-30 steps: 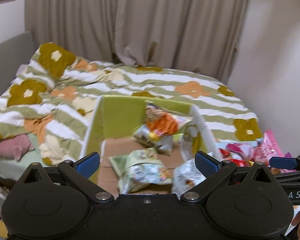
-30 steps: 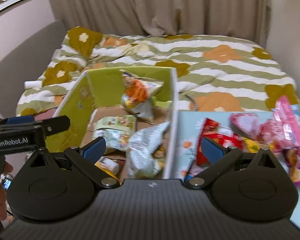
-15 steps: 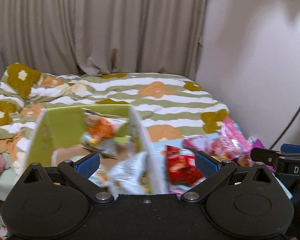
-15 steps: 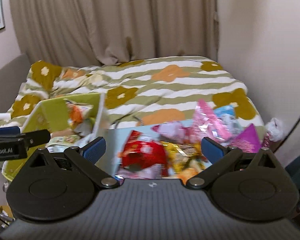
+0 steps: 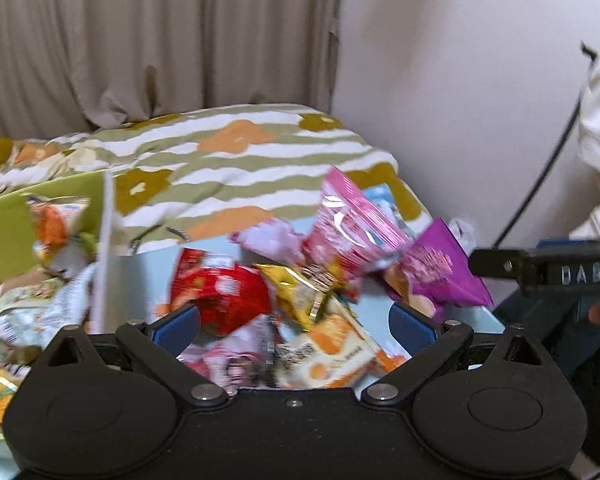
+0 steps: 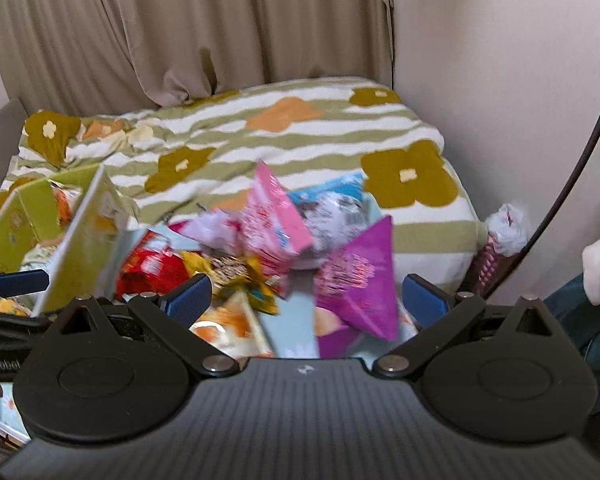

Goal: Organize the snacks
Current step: 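Move both open tools back to the snack pile, then grasp the orange-white cake bag with the left tool while the right tool grasps the purple bag, lift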

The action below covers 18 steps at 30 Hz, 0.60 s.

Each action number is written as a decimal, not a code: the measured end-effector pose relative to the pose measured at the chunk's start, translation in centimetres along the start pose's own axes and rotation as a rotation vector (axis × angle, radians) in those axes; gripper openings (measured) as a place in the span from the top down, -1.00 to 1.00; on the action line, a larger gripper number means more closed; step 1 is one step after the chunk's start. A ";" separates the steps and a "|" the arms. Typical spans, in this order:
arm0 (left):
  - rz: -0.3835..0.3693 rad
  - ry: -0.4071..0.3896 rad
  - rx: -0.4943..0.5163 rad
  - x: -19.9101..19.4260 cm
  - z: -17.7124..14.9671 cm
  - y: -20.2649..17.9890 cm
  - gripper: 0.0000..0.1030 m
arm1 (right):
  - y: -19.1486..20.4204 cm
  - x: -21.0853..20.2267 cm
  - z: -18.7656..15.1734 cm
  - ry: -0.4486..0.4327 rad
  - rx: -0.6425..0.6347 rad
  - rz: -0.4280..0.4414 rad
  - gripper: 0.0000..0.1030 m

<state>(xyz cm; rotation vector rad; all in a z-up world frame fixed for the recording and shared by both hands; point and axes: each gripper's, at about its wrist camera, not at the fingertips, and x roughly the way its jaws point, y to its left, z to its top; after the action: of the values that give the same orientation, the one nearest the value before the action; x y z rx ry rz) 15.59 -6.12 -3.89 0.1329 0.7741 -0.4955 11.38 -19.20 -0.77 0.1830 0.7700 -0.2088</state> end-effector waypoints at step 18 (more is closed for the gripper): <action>-0.032 0.251 0.493 12.2 -3.0 -6.3 -0.82 | -5.3 9.1 0.0 0.121 -0.029 0.045 -1.00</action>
<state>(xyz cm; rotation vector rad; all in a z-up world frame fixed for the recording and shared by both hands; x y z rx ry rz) 18.11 -15.37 -14.12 0.6509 0.8871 -0.7030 16.40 -25.38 -7.69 0.1866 0.8879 -0.1444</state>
